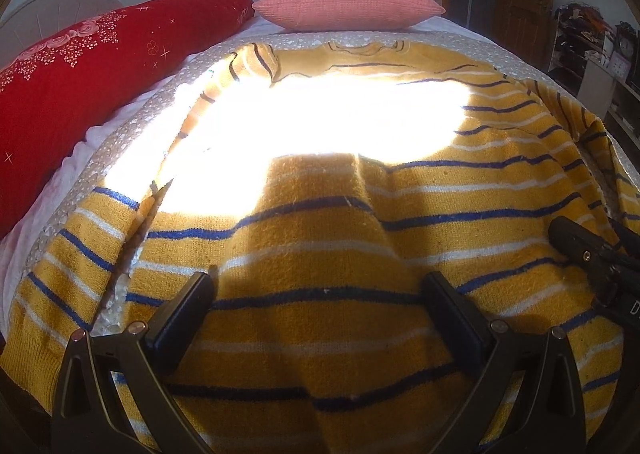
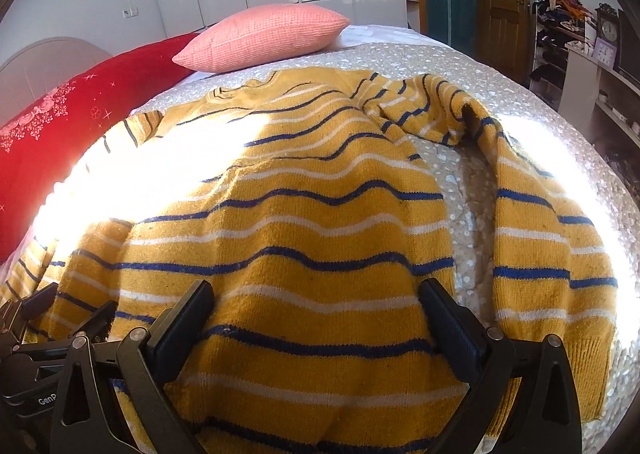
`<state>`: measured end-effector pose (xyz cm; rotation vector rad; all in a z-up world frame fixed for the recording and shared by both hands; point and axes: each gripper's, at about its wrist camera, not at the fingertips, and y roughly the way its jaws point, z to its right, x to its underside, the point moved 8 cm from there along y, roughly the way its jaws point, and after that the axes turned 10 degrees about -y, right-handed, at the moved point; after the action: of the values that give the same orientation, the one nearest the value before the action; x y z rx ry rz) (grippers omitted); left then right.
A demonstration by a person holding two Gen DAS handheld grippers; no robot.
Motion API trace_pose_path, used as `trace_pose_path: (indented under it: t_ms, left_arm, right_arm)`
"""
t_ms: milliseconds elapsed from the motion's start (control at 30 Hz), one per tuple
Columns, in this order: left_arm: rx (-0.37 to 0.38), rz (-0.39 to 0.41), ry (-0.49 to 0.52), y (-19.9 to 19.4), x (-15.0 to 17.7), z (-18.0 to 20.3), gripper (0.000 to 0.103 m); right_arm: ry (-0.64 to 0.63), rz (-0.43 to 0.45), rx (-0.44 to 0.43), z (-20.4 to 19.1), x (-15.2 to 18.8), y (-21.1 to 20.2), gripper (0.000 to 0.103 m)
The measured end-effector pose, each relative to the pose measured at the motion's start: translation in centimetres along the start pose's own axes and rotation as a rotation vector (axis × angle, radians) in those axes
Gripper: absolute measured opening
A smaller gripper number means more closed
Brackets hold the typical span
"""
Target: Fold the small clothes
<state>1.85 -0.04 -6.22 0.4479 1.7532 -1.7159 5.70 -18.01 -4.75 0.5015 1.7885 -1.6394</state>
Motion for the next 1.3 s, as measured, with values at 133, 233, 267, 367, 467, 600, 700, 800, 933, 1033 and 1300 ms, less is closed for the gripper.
trace_pose_path:
  t_ms: [133, 233, 267, 367, 467, 600, 700, 800, 933, 1033, 1300]
  left_arm:
    - [0.023, 0.001, -0.008, 0.0, 0.2, -0.2, 0.103]
    - [0.039, 0.011, -0.004, -0.3, 0.3, -0.3, 0.103]
    - [0.040, 0.016, 0.002, -0.4, 0.3, -0.2, 0.103]
    - [0.051, -0.023, 0.048, -0.9, 0.2, -0.1, 0.103]
    - [0.074, -0.017, 0.079, -2.7, -0.9, -0.8, 0.103]
    - [0.105, 0.080, 0.034, -5.3, -5.3, -4.3, 0.103]
    - [0.033, 0.031, 0.008, -2.8, -8.2, -7.9, 0.103]
    - [-0.049, -0.100, -0.009, 2.2, -8.8, -11.7, 0.103]
    - [0.044, -0.223, -0.075, 5.0, -8.5, -13.7, 0.046]
    - [-0.109, -0.144, -0.090, 4.4, -10.8, -16.3, 0.014]
    - [-0.250, -0.035, -0.228, 1.6, -14.6, -23.2, 0.023]
  right_arm:
    - [-0.026, -0.026, 0.024, -0.2, 0.1, 0.2, 0.103]
    - [-0.058, -0.075, 0.037, -0.5, 0.1, 0.7, 0.103]
    - [-0.067, -0.091, 0.045, -0.5, 0.1, 0.8, 0.103]
    - [-0.072, -0.100, 0.055, -0.5, 0.1, 0.9, 0.103]
    - [-0.076, -0.086, 0.034, -0.4, 0.2, 0.7, 0.103]
    - [-0.065, -0.058, 0.029, -0.3, 0.3, 0.5, 0.103]
    - [-0.066, -0.054, 0.041, -0.4, 0.3, 0.5, 0.103]
    - [-0.062, -0.049, 0.037, -0.4, 0.3, 0.4, 0.103]
    - [-0.064, -0.042, 0.044, -0.3, 0.5, 0.2, 0.103]
    - [-0.068, -0.045, 0.048, -0.3, 0.5, 0.2, 0.103]
    - [-0.065, -0.042, 0.045, -0.3, 0.4, 0.2, 0.103]
